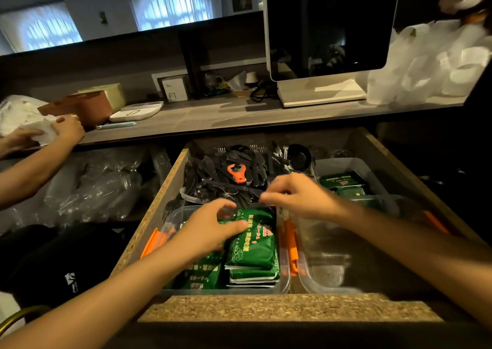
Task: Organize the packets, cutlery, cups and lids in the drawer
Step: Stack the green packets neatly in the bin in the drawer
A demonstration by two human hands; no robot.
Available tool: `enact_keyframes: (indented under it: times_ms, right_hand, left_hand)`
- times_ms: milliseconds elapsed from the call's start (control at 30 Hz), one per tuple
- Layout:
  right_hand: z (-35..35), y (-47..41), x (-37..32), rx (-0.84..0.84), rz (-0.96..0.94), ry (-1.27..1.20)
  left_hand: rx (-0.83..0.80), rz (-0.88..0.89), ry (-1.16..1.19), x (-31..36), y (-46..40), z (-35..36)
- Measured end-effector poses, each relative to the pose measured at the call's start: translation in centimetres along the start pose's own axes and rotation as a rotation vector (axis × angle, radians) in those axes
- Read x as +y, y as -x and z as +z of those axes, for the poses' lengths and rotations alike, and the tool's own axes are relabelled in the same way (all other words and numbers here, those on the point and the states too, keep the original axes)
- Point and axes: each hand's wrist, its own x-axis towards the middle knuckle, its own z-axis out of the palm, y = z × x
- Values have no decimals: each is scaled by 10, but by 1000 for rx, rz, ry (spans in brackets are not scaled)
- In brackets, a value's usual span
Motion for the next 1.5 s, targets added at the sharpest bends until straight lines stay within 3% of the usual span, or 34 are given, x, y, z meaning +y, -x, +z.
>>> enact_keyframes:
  times_ms: [67,200,367,433,567,800,1033,1267,1433,1500]
  right_hand:
    - [-14,-3,6,136,54,-180]
    - [-47,-5,21,374,106,-408]
    - [-85,-2,66,511,315,-279]
    - [-96,1,90,410,430,-75]
    - [-92,6,128,23,586,248]
    - [-83,11,140,-273,621,291]
    - [-76,10,149,-387,609,257]
    - [-88,9,149,-125,487,143]
    - [-107,2,120,449,374,6]
    - [-112,0,103,630,301,-247]
  left_hand:
    - [128,130,-37,13,-4,-6]
    - [107,201,416,59,-16,-3]
    - [-6,204,658,100,-53,28]
    - [-35,189,701,111,-67,44]
    - [-97,214,652,123,-91,72]
    - [-180,273,425,118,-116,99]
    - [-191,250,488,94,-112,111]
    - [-170,291,568,99,-98,106]
    - [-89,341,633,105,-94,100]
    - [-67,322,673,103,-97,96]
